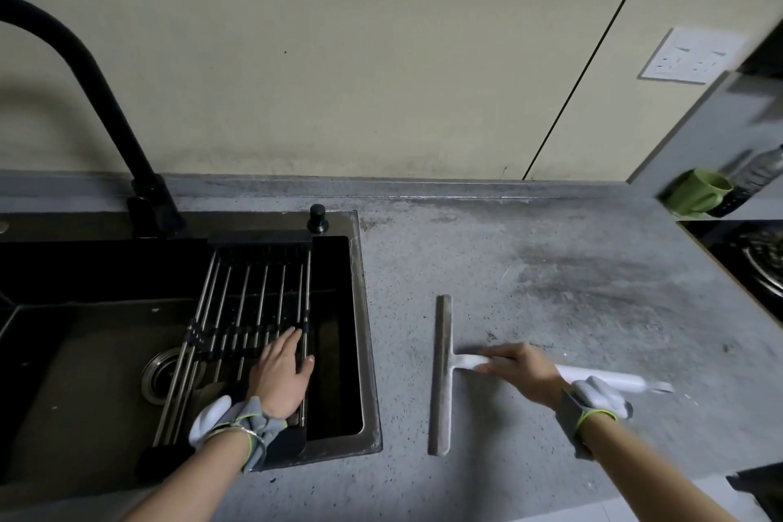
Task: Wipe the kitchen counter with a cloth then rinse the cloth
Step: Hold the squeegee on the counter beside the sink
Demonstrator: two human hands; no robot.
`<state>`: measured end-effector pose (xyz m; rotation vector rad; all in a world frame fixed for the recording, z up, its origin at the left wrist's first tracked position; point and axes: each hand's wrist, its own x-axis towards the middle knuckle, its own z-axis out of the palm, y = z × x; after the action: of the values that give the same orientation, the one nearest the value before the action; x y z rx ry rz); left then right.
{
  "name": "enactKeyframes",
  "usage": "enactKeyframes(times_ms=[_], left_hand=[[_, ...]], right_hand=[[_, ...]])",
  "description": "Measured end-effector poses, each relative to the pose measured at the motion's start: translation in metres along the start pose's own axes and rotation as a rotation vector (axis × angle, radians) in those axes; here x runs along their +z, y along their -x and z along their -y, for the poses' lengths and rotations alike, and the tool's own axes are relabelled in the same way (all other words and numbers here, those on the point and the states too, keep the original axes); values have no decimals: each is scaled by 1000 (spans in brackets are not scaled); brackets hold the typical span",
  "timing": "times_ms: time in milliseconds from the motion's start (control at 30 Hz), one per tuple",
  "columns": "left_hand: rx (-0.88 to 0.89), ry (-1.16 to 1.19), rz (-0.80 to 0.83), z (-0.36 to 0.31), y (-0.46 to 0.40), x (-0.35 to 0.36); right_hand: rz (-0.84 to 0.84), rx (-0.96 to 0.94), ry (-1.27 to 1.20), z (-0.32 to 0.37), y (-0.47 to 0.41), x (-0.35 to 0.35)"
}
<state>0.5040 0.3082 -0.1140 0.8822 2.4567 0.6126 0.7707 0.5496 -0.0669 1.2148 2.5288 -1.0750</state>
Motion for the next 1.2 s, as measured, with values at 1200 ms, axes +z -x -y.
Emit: enactKeyframes(times_ms=[1200], left_hand=[[-145, -229, 19, -35, -59, 12]], right_hand=[[121, -73, -8, 18, -91, -29]])
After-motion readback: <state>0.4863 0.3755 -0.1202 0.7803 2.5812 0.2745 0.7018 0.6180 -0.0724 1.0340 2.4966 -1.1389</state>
